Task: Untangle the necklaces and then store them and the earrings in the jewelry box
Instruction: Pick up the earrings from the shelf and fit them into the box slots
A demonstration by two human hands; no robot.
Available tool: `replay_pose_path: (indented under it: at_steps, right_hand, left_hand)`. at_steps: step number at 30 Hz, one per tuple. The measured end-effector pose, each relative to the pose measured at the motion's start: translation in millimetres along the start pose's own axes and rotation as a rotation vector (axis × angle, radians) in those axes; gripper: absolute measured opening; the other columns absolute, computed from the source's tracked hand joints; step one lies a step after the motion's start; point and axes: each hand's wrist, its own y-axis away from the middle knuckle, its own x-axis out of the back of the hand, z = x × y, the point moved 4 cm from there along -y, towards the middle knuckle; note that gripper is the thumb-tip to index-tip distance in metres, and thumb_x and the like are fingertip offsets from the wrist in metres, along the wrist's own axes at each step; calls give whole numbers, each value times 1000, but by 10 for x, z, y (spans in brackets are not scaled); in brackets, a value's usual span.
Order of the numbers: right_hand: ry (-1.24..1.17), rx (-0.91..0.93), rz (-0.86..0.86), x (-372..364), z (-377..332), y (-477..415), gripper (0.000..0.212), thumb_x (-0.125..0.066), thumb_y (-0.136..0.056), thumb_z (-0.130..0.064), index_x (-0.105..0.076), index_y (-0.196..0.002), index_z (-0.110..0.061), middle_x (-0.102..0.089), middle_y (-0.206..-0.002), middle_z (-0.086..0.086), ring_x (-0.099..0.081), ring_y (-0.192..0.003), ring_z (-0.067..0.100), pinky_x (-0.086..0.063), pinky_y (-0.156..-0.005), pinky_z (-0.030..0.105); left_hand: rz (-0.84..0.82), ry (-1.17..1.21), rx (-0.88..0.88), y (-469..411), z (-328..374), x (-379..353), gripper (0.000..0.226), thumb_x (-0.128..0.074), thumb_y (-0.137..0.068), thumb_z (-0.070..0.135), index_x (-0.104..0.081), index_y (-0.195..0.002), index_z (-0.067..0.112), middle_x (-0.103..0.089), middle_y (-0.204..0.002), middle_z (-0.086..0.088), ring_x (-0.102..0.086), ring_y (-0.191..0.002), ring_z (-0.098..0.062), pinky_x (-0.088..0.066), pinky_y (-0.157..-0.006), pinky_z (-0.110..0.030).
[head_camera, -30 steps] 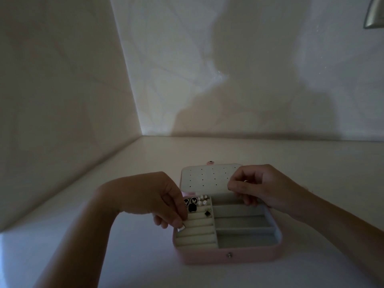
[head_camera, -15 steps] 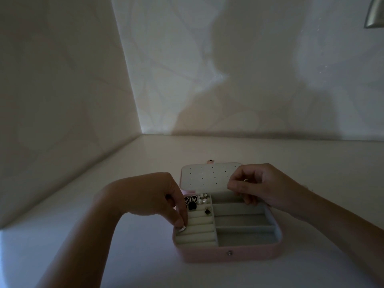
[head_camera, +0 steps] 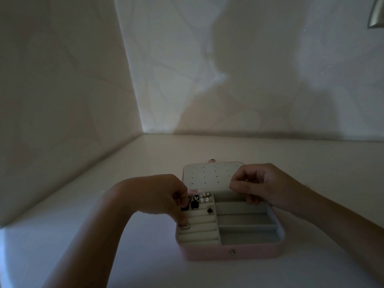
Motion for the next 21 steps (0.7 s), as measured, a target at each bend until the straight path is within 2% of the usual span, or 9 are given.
replay_pose_path:
  at_steps: [3,6,10,14,17,19,21]
  right_hand:
    - [5,3,-1,3,-5,8,29,-69,-68,-38,-70,-80,-11,-62,-63,-3,-56,-57,11,-44,-53,20]
    - [2,3,-6,10,-7,10,28,-69,-70,-35,-69,-81,-10,-61,-61,-4,-56,-56,11,-44,-53,19]
    - [-6,-2,-5,26,-28,10,18,-68,-78,-26,-68,-81,-9,-63,-63,-2,-56,-53,10,-42,-50,16]
    - [3,4,35,211,-82,7,25,-68,-75,-31,-69,-85,-7,-66,-70,2,-57,-55,12,-45,-53,19]
    - [104,-27,99,479,-86,16,6,-67,-86,-13,-71,-89,-13,-69,-74,0,-59,-58,12,-47,-54,20]
    - [245,-88,65,620,-73,41,15,-67,-86,-6,-71,-92,-19,-71,-79,-3,-62,-61,9,-48,-56,20]
    - [378,-158,-20,696,-47,75,21,-70,-83,-5,-71,-94,-23,-72,-87,-6,-64,-64,8,-47,-58,22]
  left_hand:
    - [-5,38,-9,11,1,13,25,-75,-80,24,-53,-68,27,-46,-48,18,-38,-48,0,-31,-55,-14]
    - [14,184,-45,70,2,77,21,-72,-83,21,-56,-70,23,-47,-49,16,-37,-46,0,-30,-49,-12]
    - [228,334,-78,56,12,179,13,-69,-84,23,-60,-77,18,-50,-52,13,-36,-46,0,-31,-48,-14]
    - [445,309,-145,-18,116,171,6,-67,-86,26,-63,-86,23,-57,-54,14,-45,-49,-3,-37,-53,-14]
    - [458,203,-249,-84,267,60,10,-66,-85,30,-61,-92,36,-65,-82,15,-60,-77,3,-48,-75,-13]
    - [382,112,-291,-134,366,-50,20,-66,-84,36,-58,-99,46,-60,-106,24,-56,-100,7,-48,-89,-18]
    - [297,62,-317,-170,444,-149,27,-65,-84,39,-55,-106,52,-51,-120,31,-47,-113,9,-44,-94,-17]
